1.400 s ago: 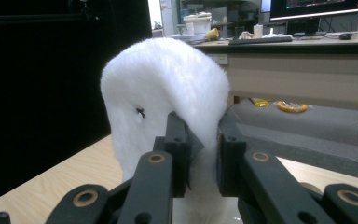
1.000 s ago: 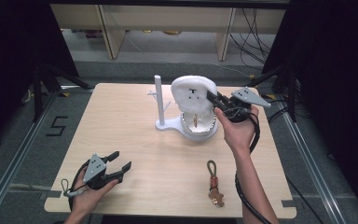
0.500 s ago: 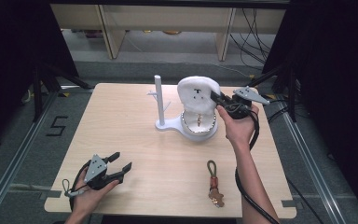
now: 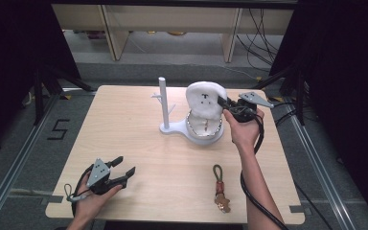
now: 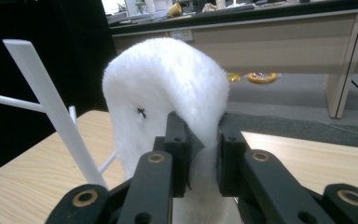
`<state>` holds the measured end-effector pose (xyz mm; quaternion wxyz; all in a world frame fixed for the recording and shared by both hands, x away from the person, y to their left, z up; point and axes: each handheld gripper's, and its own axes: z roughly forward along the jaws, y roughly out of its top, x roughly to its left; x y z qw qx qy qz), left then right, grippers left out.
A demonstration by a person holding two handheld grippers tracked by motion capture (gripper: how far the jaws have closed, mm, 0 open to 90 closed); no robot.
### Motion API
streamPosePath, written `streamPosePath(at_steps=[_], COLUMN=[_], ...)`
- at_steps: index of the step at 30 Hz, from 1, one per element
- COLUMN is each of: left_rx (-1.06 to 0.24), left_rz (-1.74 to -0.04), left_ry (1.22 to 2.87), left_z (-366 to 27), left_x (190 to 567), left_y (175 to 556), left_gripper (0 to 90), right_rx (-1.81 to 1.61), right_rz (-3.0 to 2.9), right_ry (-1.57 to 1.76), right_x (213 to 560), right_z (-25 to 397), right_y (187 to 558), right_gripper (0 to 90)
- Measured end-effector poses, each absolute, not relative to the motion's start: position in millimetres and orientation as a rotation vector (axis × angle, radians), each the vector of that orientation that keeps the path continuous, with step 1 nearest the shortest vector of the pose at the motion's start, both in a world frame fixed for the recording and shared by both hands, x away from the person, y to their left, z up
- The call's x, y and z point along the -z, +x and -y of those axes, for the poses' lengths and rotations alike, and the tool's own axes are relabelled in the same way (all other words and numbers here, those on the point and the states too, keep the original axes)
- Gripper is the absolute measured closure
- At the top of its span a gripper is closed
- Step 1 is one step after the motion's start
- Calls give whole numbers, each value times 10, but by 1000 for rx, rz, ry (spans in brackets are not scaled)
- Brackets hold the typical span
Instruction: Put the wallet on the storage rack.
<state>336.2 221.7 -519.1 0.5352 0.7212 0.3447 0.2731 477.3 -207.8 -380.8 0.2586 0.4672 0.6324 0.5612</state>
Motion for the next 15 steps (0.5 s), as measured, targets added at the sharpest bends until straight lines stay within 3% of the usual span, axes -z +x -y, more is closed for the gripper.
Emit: streamPosePath(at_steps=[15], left_rx=[-649], left_rz=[-799], left_ry=[1718], left_z=[-2209], left_x=[5206], left_y=[3380], left_gripper=[356], right_rx=[-1379], right_rz=[-1852], right_ry=[1315], right_x=[4071], right_z=[2159], right_y=[4807], right_gripper=[792])
